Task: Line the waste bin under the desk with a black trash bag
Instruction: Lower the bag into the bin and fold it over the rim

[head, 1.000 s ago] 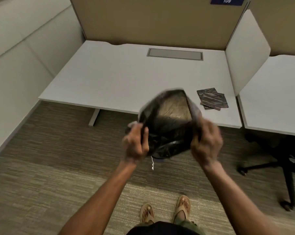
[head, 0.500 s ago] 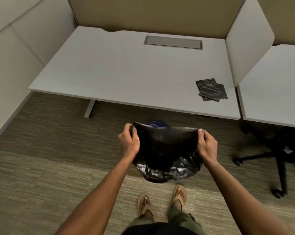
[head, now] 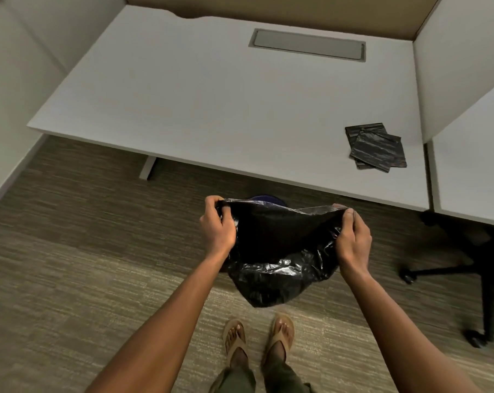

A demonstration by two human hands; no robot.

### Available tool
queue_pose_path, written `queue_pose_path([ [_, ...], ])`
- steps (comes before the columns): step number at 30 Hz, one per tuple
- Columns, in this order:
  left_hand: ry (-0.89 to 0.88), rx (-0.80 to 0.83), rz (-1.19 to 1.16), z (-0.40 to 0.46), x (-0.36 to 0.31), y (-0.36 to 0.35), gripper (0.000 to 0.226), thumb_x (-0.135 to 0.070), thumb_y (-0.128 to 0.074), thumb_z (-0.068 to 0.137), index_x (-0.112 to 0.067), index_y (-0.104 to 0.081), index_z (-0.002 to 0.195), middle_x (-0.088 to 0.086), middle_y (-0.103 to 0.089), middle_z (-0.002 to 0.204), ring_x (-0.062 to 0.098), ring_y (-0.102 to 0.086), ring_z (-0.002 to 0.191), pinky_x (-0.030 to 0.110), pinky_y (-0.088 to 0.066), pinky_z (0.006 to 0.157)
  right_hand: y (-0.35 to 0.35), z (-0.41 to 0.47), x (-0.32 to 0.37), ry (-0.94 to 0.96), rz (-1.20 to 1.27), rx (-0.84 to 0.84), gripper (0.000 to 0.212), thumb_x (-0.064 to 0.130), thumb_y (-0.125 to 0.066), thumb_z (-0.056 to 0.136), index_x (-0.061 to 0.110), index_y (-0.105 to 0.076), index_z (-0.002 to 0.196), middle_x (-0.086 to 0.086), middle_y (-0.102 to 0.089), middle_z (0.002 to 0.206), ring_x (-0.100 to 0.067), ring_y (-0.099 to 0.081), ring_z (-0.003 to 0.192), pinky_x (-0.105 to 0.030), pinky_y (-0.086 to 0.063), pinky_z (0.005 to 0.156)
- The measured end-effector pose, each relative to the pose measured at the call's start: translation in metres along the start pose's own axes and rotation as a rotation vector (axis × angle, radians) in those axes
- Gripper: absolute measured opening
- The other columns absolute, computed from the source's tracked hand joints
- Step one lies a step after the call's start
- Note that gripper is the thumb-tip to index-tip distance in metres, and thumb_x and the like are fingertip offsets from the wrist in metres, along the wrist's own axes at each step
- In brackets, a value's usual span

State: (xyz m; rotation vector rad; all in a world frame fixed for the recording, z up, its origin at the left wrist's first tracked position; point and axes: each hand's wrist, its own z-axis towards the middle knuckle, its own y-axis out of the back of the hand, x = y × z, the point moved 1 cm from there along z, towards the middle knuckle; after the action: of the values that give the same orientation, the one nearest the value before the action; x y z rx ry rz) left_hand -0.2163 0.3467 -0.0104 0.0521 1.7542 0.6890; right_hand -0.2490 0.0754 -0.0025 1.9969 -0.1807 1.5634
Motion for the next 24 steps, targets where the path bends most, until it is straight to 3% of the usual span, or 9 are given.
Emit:
queue_pose_path([
  [2, -0.047, -0.036, -0.018, 0.006, 0.002, -0.011, 0.014, -0.012, -0.052, 0.105, -0.014, -0.057, 0.118, -0.006, -0.061, 0.088, 0.008, -0.059, 0.069, 0.015, -0.048, 0.054, -0.002, 0.012, -0.007, 0.025, 0.038, 0.027, 0.041, 0.052, -0.036, 0.102, 0.039, -0.073, 0.113, 0.023, -0.073, 0.1, 0.005, -0.065, 0.096, -0.022, -0.05, 0.079],
  [5, -0.113, -0.048, -0.031, 0.017, 0.007, -0.029, 0.016, -0.011, -0.054, 0.103, -0.013, -0.058, 0.118, -0.009, -0.062, 0.086, 0.005, -0.061, 0.068, 0.012, -0.05, 0.056, -0.008, 0.029, -0.022, 0.055, 0.093, 0.051, 0.042, 0.051, -0.036, 0.104, 0.036, -0.072, 0.118, 0.011, -0.074, 0.105, -0.006, -0.067, 0.099, -0.03, -0.054, 0.082],
  [10, -0.155, -0.026, 0.016, 0.04, 0.043, -0.069, 0.012, -0.018, -0.055, 0.102, -0.019, -0.059, 0.113, -0.012, -0.065, 0.085, 0.012, -0.067, 0.075, 0.03, -0.056, 0.063, -0.034, 0.051, -0.064, 0.089, 0.111, 0.088, 0.044, 0.046, -0.037, 0.107, 0.027, -0.074, 0.119, 0.005, -0.076, 0.111, -0.014, -0.07, 0.105, -0.033, -0.055, 0.086],
  [13, -0.161, -0.04, 0.063, 0.054, 0.079, -0.096, 0.012, -0.023, -0.054, 0.1, -0.02, -0.061, 0.109, -0.018, -0.062, 0.077, -0.001, -0.063, 0.071, 0.027, -0.052, 0.061, -0.058, 0.061, -0.102, 0.088, 0.091, 0.079, 0.047, 0.045, -0.036, 0.108, 0.021, -0.074, 0.12, 0.002, -0.077, 0.114, -0.016, -0.07, 0.108, -0.033, -0.055, 0.088],
  [15, -0.145, -0.058, 0.072, 0.064, 0.103, -0.112, 0.012, -0.025, -0.053, 0.099, -0.021, -0.061, 0.108, -0.02, -0.061, 0.075, -0.005, -0.061, 0.069, 0.024, -0.048, 0.059, -0.073, 0.067, -0.13, 0.091, 0.07, 0.063, 0.048, 0.044, -0.036, 0.108, 0.018, -0.075, 0.119, 0.001, -0.077, 0.11, -0.016, -0.071, 0.104, -0.034, -0.055, 0.084],
  [18, -0.063, -0.052, 0.064, 0.082, 0.139, -0.135, 0.009, -0.021, -0.053, 0.102, -0.019, -0.06, 0.108, -0.011, -0.064, 0.078, 0.009, -0.064, 0.07, 0.028, -0.05, 0.059, -0.096, 0.079, -0.17, 0.066, 0.021, 0.056, 0.049, 0.045, -0.035, 0.108, 0.016, -0.073, 0.1, -0.002, -0.071, 0.09, -0.017, -0.064, 0.083, -0.042, -0.051, 0.072],
  [22, 0.063, -0.076, 0.058, 0.109, 0.183, -0.157, 0.01, -0.023, -0.051, 0.106, -0.017, -0.059, 0.109, 0.002, -0.068, 0.089, 0.02, -0.065, 0.078, 0.031, -0.048, 0.064, -0.122, 0.095, -0.212, 0.019, -0.015, 0.061, 0.056, 0.054, -0.034, 0.105, 0.01, -0.059, 0.08, -0.006, -0.058, 0.075, -0.017, -0.051, 0.07, -0.031, -0.041, 0.062],
  [24, 0.09, -0.077, 0.073, 0.119, 0.202, -0.163, 0.011, -0.026, -0.05, 0.107, -0.019, -0.058, 0.109, -0.001, -0.066, 0.091, 0.02, -0.065, 0.082, 0.035, -0.052, 0.068, -0.132, 0.099, -0.232, 0.01, -0.031, 0.078, 0.059, 0.056, -0.034, 0.105, 0.009, -0.059, 0.079, -0.016, -0.057, 0.074, -0.017, -0.05, 0.068, -0.033, -0.041, 0.061],
])
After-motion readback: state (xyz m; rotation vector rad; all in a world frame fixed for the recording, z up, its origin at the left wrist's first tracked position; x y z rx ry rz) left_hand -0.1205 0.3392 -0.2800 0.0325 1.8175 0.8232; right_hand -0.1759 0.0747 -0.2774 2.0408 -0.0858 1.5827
